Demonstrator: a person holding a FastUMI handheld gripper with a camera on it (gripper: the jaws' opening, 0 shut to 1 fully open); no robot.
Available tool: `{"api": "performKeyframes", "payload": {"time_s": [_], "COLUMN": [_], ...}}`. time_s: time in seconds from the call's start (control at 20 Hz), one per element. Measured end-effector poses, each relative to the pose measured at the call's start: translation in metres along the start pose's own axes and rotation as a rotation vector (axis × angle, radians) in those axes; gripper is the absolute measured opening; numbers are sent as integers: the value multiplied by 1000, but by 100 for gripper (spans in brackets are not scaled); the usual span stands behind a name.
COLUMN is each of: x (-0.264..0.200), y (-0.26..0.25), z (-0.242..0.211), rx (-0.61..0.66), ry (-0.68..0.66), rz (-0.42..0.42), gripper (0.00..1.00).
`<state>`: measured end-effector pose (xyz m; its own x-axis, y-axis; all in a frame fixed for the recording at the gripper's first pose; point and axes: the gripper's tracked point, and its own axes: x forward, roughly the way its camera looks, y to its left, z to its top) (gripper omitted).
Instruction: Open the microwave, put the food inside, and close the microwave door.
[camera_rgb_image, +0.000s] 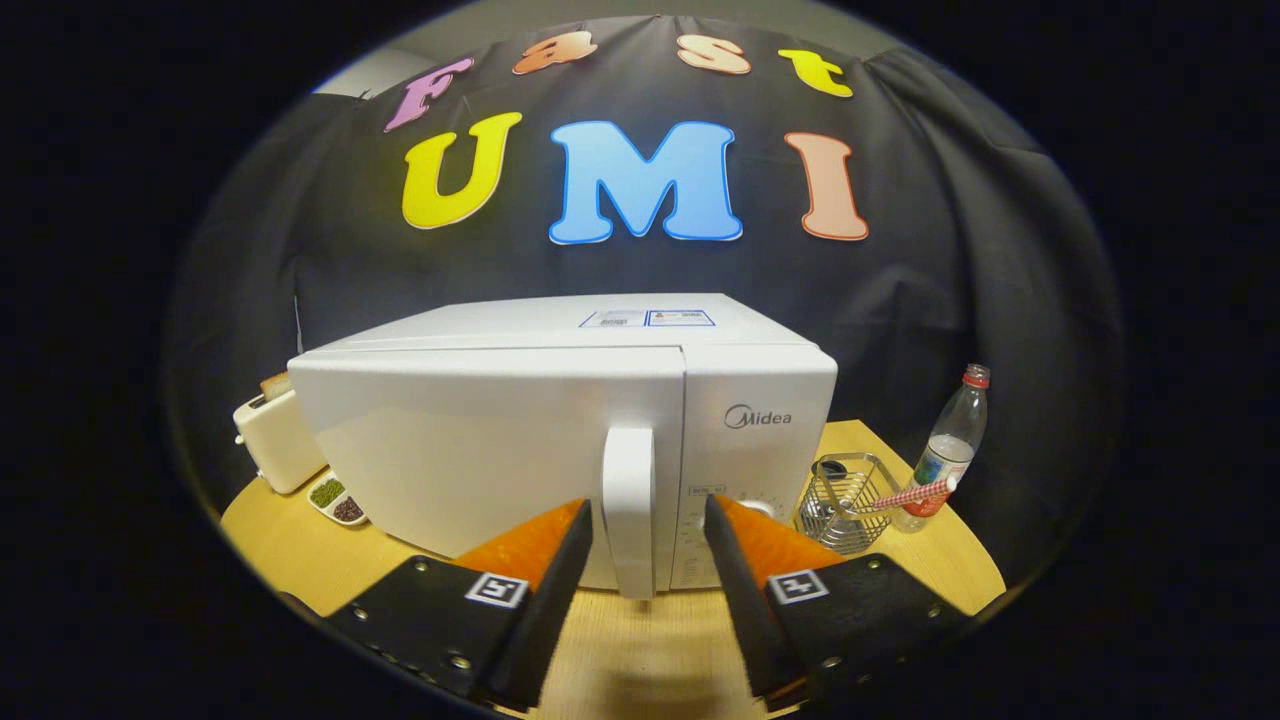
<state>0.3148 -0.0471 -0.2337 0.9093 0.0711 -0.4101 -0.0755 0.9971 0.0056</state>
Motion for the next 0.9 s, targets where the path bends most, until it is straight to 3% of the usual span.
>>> {"api": "performKeyframes", "payload": {"time_s": [0.05,0.2,0.4,0.5,0.65,0.7,0.75,0.9], "x": [2,2,9,13,13,10,7,3], "y": [1,8,8,6,8,9,9,11], "z": [-2,-2,2,4,5,3,4,-1], "rx": [1,5,-5,26,11,-4,-1,-11], "ry": [8,7,-2,2,1,4,9,36], "rz": [2,33,9,9,-5,-4,-5,3], "gripper": [55,55,33,33,16,16,10,10]}}
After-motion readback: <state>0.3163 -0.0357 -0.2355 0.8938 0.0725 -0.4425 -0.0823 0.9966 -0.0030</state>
